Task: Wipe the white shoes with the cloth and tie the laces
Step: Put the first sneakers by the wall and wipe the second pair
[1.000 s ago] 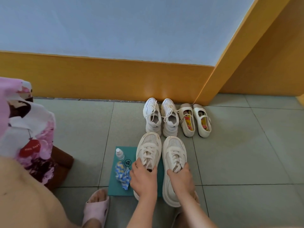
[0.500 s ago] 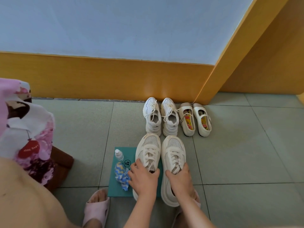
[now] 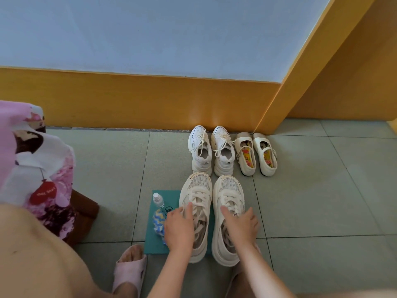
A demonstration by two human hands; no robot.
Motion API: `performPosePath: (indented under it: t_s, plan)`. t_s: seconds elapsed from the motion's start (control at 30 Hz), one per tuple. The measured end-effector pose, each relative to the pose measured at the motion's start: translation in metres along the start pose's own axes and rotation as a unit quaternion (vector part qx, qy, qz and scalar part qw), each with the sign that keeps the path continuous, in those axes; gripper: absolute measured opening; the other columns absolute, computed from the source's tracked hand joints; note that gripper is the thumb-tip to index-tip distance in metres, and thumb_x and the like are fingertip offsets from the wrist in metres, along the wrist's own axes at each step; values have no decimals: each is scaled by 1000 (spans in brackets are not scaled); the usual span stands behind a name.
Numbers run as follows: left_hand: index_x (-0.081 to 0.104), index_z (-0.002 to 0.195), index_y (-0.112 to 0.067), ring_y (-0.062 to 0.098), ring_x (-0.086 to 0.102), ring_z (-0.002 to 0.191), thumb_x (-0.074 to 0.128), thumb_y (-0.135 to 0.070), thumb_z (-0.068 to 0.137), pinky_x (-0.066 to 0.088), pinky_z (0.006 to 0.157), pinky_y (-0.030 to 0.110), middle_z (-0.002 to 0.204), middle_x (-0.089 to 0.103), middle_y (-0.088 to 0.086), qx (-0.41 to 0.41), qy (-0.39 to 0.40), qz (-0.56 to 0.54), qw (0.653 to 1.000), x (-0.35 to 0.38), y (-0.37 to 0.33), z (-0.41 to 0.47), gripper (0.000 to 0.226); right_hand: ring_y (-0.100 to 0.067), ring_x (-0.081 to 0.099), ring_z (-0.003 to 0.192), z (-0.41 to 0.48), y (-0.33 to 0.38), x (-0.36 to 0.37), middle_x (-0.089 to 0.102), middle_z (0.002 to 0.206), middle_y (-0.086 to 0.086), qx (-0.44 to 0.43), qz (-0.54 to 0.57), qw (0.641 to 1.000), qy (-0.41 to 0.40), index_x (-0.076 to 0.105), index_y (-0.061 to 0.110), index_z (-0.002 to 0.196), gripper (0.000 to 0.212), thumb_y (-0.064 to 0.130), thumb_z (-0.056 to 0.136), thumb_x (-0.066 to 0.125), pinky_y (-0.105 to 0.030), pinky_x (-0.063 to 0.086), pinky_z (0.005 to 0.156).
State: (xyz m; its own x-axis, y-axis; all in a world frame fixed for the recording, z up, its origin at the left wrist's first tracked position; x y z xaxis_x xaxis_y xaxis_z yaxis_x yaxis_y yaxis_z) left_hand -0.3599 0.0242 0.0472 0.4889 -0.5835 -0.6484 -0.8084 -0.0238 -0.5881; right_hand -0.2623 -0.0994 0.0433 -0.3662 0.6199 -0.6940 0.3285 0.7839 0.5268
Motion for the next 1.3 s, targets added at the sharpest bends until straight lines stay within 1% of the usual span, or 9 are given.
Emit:
performPosePath:
  t_s: [0.1,0.13,0.27,0.43,0.67,0.83,1.1,1.2,1.3]
  plan:
    - [64,87,-19,27,60,87,44,-41,93,51,78,41,96,65,9,-8,-68,-61,996,-17,19,11,30,-26,9,143,-5,21,-7,18,156,-9,-99,35,992,-66,28,14,145,74,40,85,63,-43,18,114]
    - [62,86,-21,26,61,84,47,-37,92,53,76,42,95,65,7,-11,-82,-74,994,-22,26,14,23,-23,10,143,-7,30,-6,20,155,-7,-142,42,987,-65,37,15,141,62,33,87,62,-42,19,113]
    - [60,110,-10,28,56,103,62,-24,87,46,88,41,114,58,11,-46,-79,-84,992,-33,51,27,27,-15,15,139,-13,65,15,33,148,2,-294,11,956,11,55,21,124,36,24,89,60,-35,19,114]
    - [57,117,-4,32,54,110,74,-20,78,42,92,39,120,57,16,-75,-41,-72,994,-38,71,39,46,-12,21,134,-22,103,55,39,145,5,-393,-32,901,179,54,20,128,45,19,84,67,-28,18,115]
    - [56,119,-1,26,58,107,76,-18,76,44,89,32,119,61,13,-81,11,-117,990,-36,83,53,50,-16,27,134,-25,125,102,40,145,-1,-391,-131,859,304,45,18,138,66,18,79,74,-24,20,111]
    - [57,112,-4,16,58,87,82,-15,68,43,75,25,104,65,6,-70,51,-110,990,-31,76,54,52,-21,44,126,-19,120,123,43,135,-7,-353,-132,873,311,52,21,132,52,15,84,69,-26,30,106]
    - [61,103,-9,16,59,81,74,-13,75,49,76,30,90,65,2,-71,19,-87,993,-28,77,58,31,-21,51,121,-10,116,141,59,127,-7,-376,-140,863,308,59,21,125,37,31,90,61,-36,41,100]
    - [62,101,-9,17,58,81,72,-12,77,47,74,29,89,64,2,-68,-5,-94,993,-32,76,60,27,-13,57,114,-19,126,132,64,121,-1,-392,-68,864,307,60,19,122,33,33,93,55,-34,45,97]
    - [62,101,-5,20,57,83,72,-9,77,44,73,28,93,64,7,-58,-25,-130,990,-38,69,66,27,-5,61,93,-19,149,103,67,101,1,-364,90,885,274,63,15,106,18,27,95,54,-24,49,85]
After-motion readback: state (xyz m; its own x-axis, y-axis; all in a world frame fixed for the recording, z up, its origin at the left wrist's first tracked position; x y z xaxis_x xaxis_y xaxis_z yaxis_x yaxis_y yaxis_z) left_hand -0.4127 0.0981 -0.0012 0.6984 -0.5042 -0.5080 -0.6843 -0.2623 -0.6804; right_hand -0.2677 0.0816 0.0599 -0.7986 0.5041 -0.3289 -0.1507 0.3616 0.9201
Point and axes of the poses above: each hand's wrist, its own z-axis towards the middle knuckle, its own x-axis out of the palm, y = z × x, the point moved 2 cm from there along z, towards the middle knuckle
